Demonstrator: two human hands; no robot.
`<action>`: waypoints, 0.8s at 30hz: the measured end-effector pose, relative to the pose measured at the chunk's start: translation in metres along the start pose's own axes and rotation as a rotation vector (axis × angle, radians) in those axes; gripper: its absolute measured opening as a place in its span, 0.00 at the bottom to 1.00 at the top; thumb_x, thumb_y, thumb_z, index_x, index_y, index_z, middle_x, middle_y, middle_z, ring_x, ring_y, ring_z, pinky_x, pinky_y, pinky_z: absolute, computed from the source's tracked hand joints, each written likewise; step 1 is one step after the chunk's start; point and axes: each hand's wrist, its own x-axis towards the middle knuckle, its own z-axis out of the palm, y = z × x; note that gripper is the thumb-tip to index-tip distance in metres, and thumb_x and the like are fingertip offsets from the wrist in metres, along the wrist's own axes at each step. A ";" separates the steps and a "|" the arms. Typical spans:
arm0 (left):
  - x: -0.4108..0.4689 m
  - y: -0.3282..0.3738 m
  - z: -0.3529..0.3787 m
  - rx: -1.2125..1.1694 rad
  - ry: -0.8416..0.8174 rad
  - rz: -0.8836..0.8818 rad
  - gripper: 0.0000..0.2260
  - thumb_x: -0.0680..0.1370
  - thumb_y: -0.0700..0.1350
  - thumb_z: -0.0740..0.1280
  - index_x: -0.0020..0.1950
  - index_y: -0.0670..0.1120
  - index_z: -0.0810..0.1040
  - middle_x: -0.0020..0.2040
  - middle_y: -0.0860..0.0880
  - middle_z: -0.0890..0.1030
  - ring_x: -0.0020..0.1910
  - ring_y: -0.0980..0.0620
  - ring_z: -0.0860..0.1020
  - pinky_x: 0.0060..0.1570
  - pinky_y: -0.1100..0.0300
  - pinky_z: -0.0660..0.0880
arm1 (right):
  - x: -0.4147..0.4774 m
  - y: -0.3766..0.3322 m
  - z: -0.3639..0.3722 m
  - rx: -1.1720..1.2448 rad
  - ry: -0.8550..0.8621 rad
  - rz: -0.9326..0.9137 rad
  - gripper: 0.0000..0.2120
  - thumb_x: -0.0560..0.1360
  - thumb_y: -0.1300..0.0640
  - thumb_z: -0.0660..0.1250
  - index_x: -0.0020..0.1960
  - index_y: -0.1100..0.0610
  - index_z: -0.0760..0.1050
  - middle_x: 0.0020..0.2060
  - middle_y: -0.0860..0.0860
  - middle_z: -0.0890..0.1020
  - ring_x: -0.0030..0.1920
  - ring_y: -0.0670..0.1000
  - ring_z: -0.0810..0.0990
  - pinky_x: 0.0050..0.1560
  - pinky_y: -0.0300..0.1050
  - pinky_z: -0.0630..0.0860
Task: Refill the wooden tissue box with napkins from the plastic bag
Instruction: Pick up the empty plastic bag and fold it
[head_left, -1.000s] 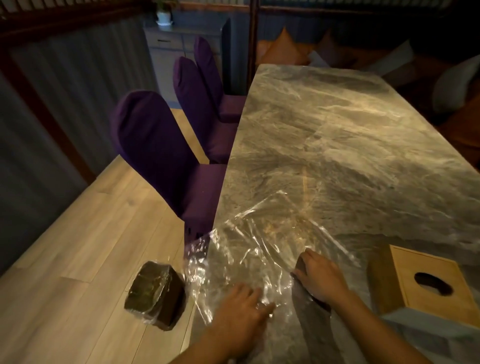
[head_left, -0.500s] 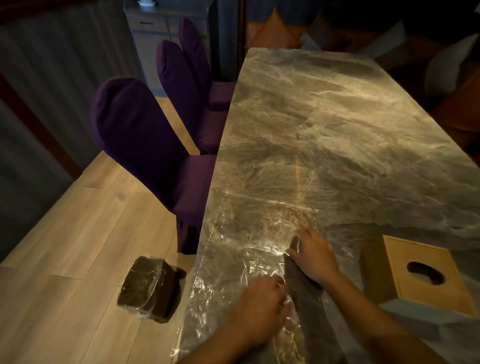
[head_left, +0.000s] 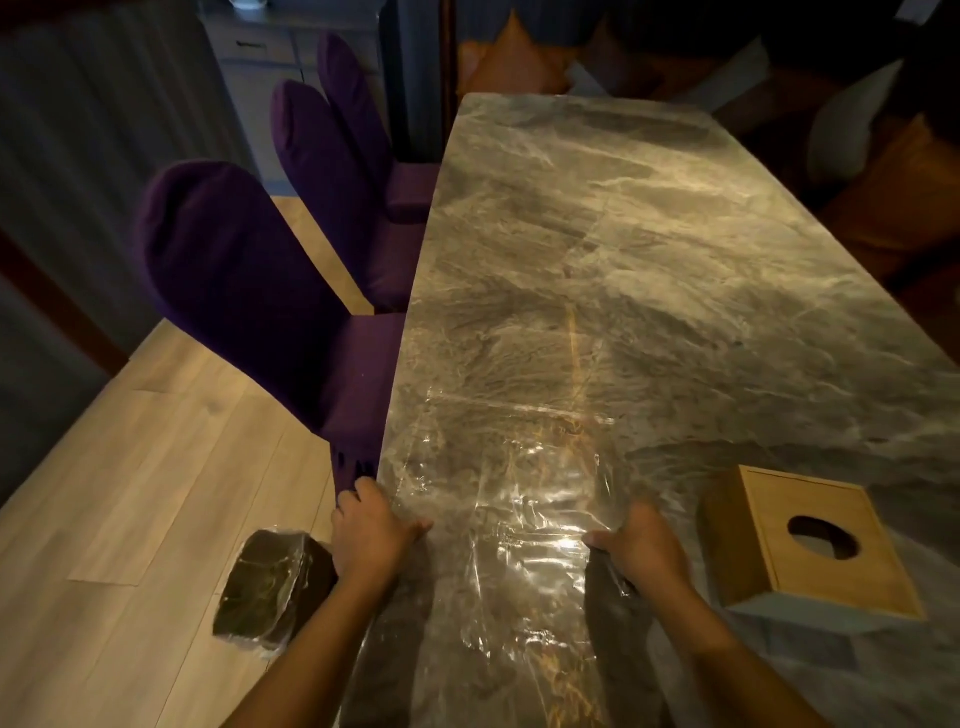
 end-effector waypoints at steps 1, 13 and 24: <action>0.002 -0.001 -0.001 -0.040 -0.014 -0.026 0.31 0.65 0.53 0.76 0.59 0.42 0.66 0.58 0.41 0.72 0.55 0.42 0.73 0.51 0.50 0.74 | 0.002 0.000 -0.001 0.018 -0.020 -0.005 0.21 0.65 0.52 0.76 0.47 0.65 0.73 0.41 0.60 0.81 0.39 0.56 0.79 0.38 0.44 0.68; 0.002 0.004 -0.010 -0.039 -0.238 0.052 0.06 0.73 0.45 0.69 0.39 0.46 0.74 0.41 0.47 0.79 0.39 0.49 0.78 0.45 0.53 0.78 | 0.001 0.011 0.001 0.328 -0.137 -0.143 0.14 0.67 0.66 0.71 0.28 0.57 0.70 0.26 0.54 0.78 0.32 0.55 0.77 0.36 0.49 0.75; 0.013 0.020 -0.039 -0.799 -0.688 -0.057 0.10 0.76 0.38 0.65 0.36 0.39 0.80 0.29 0.43 0.79 0.26 0.51 0.75 0.24 0.63 0.73 | -0.013 0.008 -0.057 0.816 -0.354 -0.076 0.04 0.74 0.67 0.64 0.40 0.64 0.74 0.24 0.56 0.79 0.20 0.47 0.76 0.19 0.36 0.70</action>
